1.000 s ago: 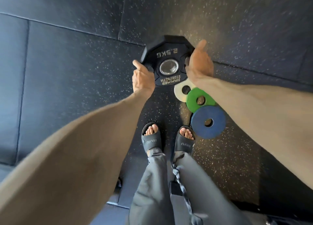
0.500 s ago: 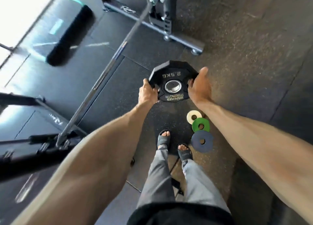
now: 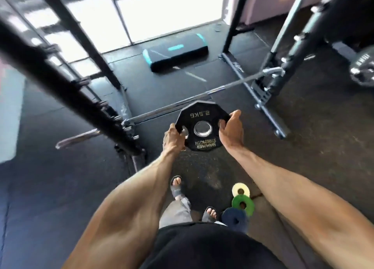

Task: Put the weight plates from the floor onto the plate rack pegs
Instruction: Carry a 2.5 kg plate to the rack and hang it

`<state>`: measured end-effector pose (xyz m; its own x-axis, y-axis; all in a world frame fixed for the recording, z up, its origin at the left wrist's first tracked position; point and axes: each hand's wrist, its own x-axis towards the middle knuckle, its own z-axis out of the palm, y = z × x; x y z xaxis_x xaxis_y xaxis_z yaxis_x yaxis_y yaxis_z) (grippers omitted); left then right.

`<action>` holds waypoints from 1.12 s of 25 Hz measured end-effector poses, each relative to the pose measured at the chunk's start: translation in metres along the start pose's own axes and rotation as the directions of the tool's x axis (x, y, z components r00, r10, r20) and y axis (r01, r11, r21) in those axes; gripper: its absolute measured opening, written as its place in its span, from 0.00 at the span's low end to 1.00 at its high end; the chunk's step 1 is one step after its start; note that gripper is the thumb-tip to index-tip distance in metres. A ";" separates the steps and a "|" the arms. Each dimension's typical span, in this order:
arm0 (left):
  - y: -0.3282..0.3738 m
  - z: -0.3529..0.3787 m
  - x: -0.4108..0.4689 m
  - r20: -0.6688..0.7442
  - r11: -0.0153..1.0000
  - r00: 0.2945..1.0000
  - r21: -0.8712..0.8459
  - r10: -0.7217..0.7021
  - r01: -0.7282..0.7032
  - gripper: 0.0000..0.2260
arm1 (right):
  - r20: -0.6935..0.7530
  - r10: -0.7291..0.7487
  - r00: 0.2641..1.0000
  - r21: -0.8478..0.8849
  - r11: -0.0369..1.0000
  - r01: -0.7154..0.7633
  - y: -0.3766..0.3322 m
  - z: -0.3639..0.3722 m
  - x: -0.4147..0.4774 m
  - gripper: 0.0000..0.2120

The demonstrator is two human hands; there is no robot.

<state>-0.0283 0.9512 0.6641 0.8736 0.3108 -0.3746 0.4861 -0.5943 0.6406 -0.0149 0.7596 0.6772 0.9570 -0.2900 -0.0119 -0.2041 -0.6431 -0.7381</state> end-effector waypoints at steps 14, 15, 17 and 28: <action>-0.214 -0.165 -0.111 -0.527 0.833 0.649 -0.414 -0.548 0.367 0.18 | 0.550 -0.586 0.596 0.243 0.794 0.557 -0.212 0.191 -0.132 0.13; -0.225 -0.176 -0.117 -0.537 0.808 0.608 -0.458 -0.584 0.371 0.18 | 0.564 -0.613 0.553 0.267 0.769 0.580 -0.228 0.202 -0.147 0.13; -0.252 -0.204 -0.120 -0.548 0.761 0.533 -0.525 -0.645 0.381 0.17 | 0.575 -0.651 0.496 0.317 0.736 0.598 -0.258 0.229 -0.175 0.13; -0.427 -0.417 -0.109 -0.612 0.729 0.407 -0.632 -0.678 0.264 0.17 | 0.568 -0.704 0.427 0.373 0.682 0.629 -0.447 0.396 -0.324 0.12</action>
<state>-0.3207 1.4807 0.7113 0.0406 0.9835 -0.1765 0.5995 0.1174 0.7917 -0.1522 1.4215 0.7438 0.6693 0.7313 0.1314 0.5397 -0.3570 -0.7624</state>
